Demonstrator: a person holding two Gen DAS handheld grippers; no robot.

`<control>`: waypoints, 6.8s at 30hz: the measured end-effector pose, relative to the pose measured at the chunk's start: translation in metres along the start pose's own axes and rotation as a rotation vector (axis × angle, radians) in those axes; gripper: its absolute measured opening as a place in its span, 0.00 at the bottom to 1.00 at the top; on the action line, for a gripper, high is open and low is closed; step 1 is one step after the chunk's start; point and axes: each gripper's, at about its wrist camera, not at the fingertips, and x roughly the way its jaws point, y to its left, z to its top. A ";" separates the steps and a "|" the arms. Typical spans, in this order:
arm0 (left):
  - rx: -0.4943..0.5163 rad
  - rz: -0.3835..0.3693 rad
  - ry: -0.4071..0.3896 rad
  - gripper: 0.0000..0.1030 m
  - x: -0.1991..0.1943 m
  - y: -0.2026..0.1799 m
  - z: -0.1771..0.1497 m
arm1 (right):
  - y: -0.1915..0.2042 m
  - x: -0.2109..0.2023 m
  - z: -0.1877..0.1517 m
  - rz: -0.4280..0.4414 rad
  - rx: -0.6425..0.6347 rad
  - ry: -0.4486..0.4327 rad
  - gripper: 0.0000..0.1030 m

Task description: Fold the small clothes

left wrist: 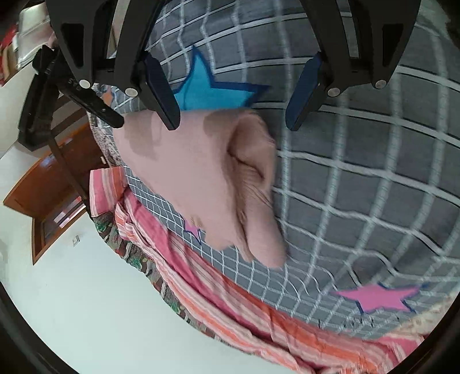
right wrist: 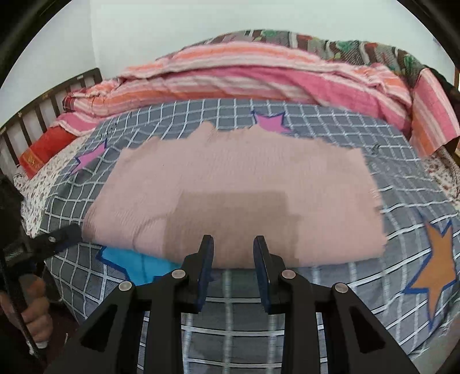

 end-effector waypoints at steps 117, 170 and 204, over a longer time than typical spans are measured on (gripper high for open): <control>0.077 -0.023 0.068 0.63 0.082 -0.095 0.080 | -0.175 0.060 0.092 0.376 0.440 0.024 0.30; 0.210 0.196 0.061 0.68 0.108 -0.088 0.087 | -0.077 0.090 0.100 0.101 0.017 -0.028 0.23; 0.099 0.277 0.077 0.32 0.218 -0.055 0.188 | -0.104 0.152 0.121 0.096 0.123 -0.006 0.25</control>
